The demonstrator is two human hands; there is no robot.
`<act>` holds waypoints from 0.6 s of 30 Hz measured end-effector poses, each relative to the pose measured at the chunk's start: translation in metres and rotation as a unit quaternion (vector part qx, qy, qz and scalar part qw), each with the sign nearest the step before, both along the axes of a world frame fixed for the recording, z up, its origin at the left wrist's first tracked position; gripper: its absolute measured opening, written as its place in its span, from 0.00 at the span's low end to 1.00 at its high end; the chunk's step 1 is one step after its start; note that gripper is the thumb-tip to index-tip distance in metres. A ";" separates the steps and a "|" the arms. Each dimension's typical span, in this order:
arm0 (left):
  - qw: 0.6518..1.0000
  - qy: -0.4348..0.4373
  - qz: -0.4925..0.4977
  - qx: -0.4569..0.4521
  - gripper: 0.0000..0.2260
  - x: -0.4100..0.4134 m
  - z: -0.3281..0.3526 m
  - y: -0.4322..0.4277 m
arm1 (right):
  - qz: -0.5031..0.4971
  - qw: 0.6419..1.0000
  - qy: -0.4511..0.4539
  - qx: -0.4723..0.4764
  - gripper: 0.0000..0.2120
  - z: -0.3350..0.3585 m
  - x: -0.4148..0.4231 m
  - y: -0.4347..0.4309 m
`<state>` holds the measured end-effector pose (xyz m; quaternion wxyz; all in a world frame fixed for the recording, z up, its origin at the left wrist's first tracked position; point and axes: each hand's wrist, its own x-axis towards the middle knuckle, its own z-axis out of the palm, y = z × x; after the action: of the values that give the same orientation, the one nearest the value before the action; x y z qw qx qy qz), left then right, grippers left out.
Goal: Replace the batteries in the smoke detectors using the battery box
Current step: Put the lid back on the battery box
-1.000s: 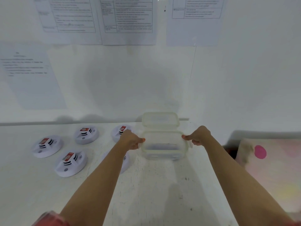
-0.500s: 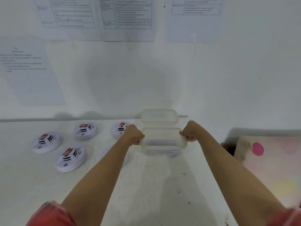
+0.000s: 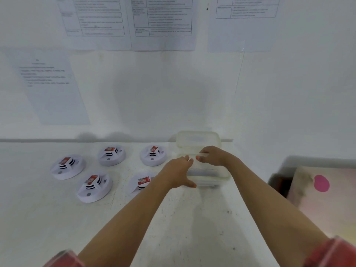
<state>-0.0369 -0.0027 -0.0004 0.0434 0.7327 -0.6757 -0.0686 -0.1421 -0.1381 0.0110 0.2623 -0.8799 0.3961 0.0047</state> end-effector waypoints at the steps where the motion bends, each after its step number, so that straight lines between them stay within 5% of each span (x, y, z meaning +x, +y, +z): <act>1: 1.000 -0.012 -0.002 0.001 0.36 -0.001 0.000 0.000 | 0.001 1.000 -0.002 0.008 0.21 0.000 0.001 -0.001; 8: 0.999 -0.037 0.000 -0.001 0.33 -0.001 -0.001 -0.002 | 0.003 1.000 0.005 -0.007 0.12 -0.009 0.006 -0.005; 18: 0.998 0.065 0.013 -0.014 0.38 0.008 -0.015 0.014 | -0.047 0.979 0.015 -0.198 0.25 -0.017 -0.012 0.024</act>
<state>-0.0288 0.0110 -0.0157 0.0980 0.7348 -0.6627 -0.1061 -0.1542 -0.1142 -0.0064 0.0767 -0.8944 0.4345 -0.0729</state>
